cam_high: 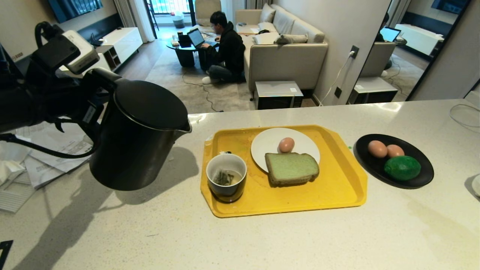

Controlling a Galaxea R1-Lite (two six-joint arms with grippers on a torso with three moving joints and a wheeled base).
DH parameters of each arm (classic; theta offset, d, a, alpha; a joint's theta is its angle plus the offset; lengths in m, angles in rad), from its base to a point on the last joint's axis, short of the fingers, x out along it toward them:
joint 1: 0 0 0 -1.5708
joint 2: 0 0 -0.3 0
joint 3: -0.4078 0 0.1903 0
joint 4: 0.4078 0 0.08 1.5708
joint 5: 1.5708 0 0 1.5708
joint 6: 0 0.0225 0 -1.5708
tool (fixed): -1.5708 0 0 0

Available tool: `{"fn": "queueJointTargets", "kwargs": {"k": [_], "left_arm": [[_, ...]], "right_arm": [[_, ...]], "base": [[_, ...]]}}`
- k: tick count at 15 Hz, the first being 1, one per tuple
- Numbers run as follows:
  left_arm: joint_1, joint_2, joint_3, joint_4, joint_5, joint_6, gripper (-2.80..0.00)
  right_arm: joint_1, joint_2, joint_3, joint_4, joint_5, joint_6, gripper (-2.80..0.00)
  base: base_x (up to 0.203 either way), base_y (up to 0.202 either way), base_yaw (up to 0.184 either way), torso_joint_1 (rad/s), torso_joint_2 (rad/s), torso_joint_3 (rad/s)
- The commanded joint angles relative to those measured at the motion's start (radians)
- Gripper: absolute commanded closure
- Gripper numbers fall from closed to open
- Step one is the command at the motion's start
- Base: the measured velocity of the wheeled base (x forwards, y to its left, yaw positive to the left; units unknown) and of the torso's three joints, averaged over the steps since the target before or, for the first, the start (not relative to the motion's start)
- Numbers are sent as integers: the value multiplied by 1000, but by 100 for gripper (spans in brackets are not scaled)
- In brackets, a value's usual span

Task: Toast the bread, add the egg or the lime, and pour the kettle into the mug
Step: Put the kettle back

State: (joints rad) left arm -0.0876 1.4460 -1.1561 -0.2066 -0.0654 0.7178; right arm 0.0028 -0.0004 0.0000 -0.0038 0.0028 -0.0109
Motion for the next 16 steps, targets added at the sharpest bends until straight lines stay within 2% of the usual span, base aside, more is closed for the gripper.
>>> {"fn": "queueJointTargets", "kwargs": {"k": [1,5,8,13,16], "left_arm": [[48,48,119,-267,-45,-75,0],[47,153,194,-548,-58,-169,0],[31,221,221,-718,-57,-224,0],[16,284,228,-752,-54,-254,0],[17,326,233,-836,-53,-268,0]], "right_arm": [[0,0,2,-1,-1,-1,0],[0,0,2,-1,0,-1,0],[0,0,2,-1,0,-1,0],[0,0,2,-1,-1,-1,0],[0,0,2,-1,0,0,0]], "base": [[0,0,0,0,0,0],[0,0,0,0,0,0],[0,0,0,0,0,0],[0,0,0,0,0,0],[0,0,0,0,0,0]]}}
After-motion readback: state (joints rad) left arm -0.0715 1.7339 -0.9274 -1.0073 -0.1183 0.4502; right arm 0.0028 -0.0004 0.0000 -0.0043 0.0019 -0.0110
